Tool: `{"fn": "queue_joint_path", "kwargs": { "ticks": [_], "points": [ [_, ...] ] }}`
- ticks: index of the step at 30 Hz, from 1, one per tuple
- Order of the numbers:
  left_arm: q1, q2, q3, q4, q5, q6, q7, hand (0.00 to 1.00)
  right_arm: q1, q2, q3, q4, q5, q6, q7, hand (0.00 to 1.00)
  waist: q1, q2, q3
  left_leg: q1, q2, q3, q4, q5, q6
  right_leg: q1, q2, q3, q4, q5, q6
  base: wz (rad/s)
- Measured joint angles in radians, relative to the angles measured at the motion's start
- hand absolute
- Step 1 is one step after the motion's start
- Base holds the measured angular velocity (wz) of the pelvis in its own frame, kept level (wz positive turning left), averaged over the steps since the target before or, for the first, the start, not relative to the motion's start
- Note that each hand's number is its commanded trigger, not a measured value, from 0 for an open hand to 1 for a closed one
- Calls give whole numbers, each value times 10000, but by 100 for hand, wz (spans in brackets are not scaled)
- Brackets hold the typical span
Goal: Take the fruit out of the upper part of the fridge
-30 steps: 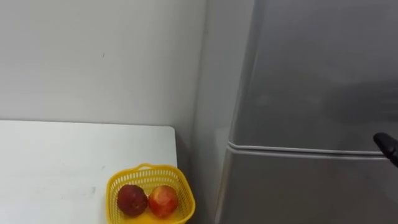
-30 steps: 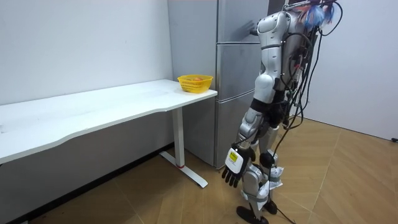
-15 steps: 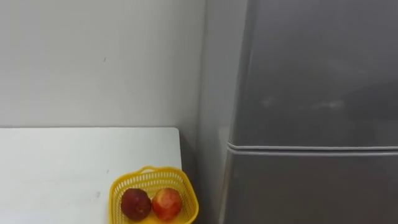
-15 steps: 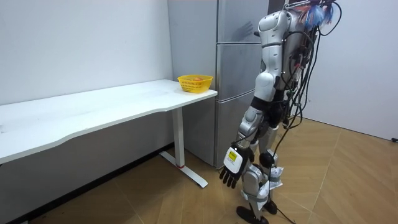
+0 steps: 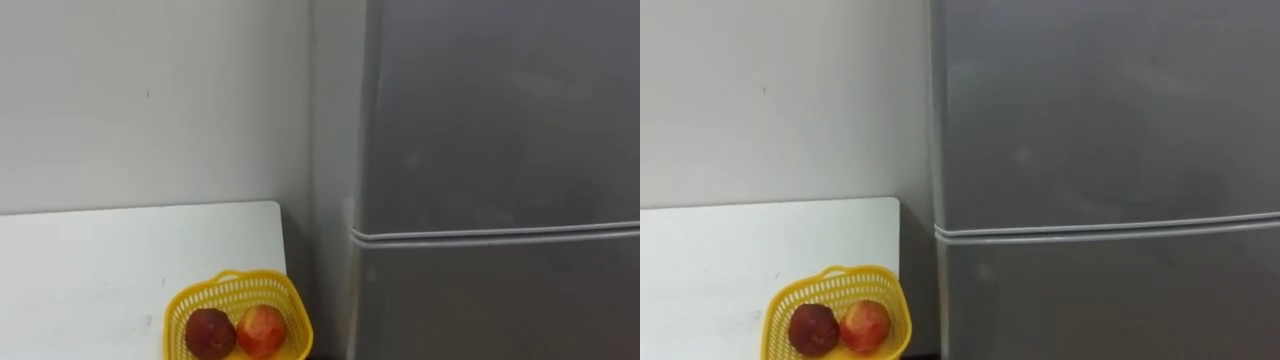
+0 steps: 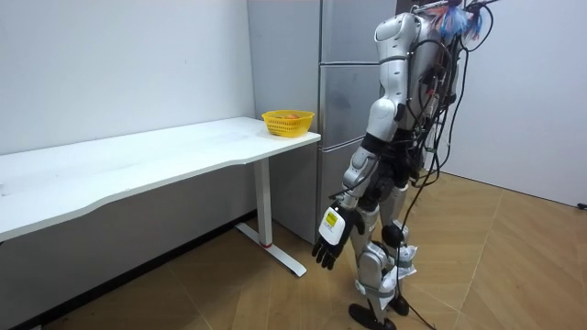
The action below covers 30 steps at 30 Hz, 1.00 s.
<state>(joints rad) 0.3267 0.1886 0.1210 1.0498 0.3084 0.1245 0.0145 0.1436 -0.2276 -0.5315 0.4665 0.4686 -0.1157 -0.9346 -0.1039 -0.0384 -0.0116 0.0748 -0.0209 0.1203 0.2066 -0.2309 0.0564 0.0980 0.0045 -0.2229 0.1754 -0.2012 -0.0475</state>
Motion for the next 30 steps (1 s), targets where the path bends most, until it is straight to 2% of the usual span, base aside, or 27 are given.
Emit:
{"fn": "queue_joint_path", "kwargs": {
  "ticks": [8,11,16,19,23,26,30],
  "points": [
    [53,-25,7,-187,21,17,-51,0,192,349,143,2082,589,123,506,0,15,106,38,54,-17,-36,-31,-5,9,3,6,76,-41,-40,34,1],
    [60,-139,17,-256,74,146,-76,0,231,401,242,2707,916,383,841,0,5,159,50,49,-25,-52,-93,-5,9,30,3,78,-26,-39,35,0],
    [151,-207,19,-509,61,288,-123,0,470,394,391,4221,2392,717,1949,0,-22,162,40,50,-43,-172,-94,-4,10,14,-3,1,-55,-50,27,5],
    [169,-209,22,-506,62,290,-310,0,426,407,403,5386,2475,904,2525,0,-15,141,16,76,-43,-174,-93,-5,10,44,-7,-6,-51,-61,24,0],
    [193,-211,22,-504,52,327,-468,0,474,523,427,5937,2500,1204,3049,0,-15,124,19,97,-45,-167,-80,-4,10,52,-13,-5,-43,-61,25,0],
    [175,-222,15,-476,-4,384,-464,0,466,590,1068,6487,2487,1259,3476,0,10,95,30,111,-48,-189,-72,-4,11,84,-16,-22,-48,-66,27,1],
    [170,-224,16,-389,76,455,-478,0,506,667,1737,7193,1850,1511,4590,0,55,120,52,213,-50,-190,-108,-7,12,166,-19,-28,-50,-71,31,0]
  ]
}}
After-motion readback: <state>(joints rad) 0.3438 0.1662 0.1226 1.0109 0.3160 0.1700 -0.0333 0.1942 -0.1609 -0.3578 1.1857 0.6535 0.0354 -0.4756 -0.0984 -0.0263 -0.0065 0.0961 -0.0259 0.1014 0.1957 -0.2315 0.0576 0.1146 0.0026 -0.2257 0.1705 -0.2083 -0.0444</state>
